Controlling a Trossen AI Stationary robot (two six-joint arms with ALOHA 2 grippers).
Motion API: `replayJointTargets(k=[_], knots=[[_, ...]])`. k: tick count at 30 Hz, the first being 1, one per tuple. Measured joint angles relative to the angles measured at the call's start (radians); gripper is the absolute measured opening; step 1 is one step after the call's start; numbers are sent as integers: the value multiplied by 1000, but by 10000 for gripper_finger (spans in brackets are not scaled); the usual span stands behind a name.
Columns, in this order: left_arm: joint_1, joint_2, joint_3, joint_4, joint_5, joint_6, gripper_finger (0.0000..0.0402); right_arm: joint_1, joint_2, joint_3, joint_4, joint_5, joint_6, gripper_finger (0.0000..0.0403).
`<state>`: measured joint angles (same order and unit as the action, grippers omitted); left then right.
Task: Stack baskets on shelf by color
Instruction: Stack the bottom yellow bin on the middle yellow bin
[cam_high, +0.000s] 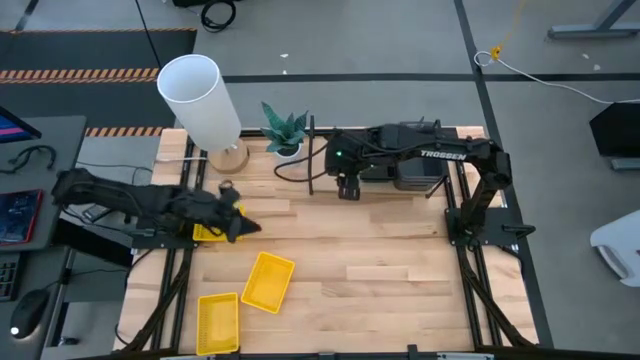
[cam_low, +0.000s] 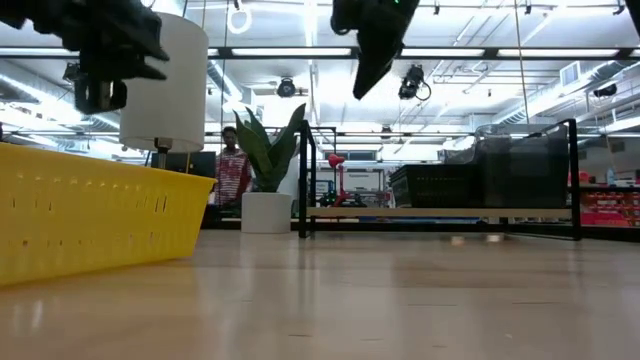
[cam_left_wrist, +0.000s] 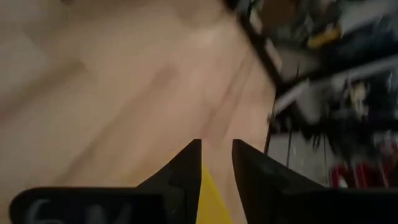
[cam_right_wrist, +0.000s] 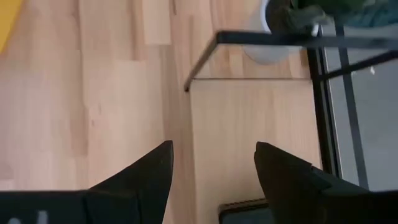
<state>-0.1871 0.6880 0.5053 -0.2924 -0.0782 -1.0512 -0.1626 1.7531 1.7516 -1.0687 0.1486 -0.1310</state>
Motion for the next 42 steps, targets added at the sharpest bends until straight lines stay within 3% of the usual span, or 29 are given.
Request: replayJointTargets(k=[5, 9, 14, 17, 20, 30, 42], knots=[[-27, 131, 17, -28, 150, -57, 81, 53, -1, 4, 13, 48, 0, 229], [-97, 221, 157, -181, 149, -12, 74, 99, -6, 4, 12, 128, -2, 229], [-185, 346, 388, -516, 144, 107, 67, 124, -19, 4, 15, 182, -3, 228], [-253, 407, 454, -604, 145, 127, 69, 125, -27, 4, 54, 203, -17, 228], [-323, 450, 460, -612, 146, 98, 89, 123, -37, 4, 101, 200, -27, 228], [-555, 552, 450, -620, 152, -193, 215, 135, -50, 3, 108, 197, -50, 228], [-680, 734, 433, -601, 142, -264, 204, 196, -121, 3, 119, 192, -53, 212]])
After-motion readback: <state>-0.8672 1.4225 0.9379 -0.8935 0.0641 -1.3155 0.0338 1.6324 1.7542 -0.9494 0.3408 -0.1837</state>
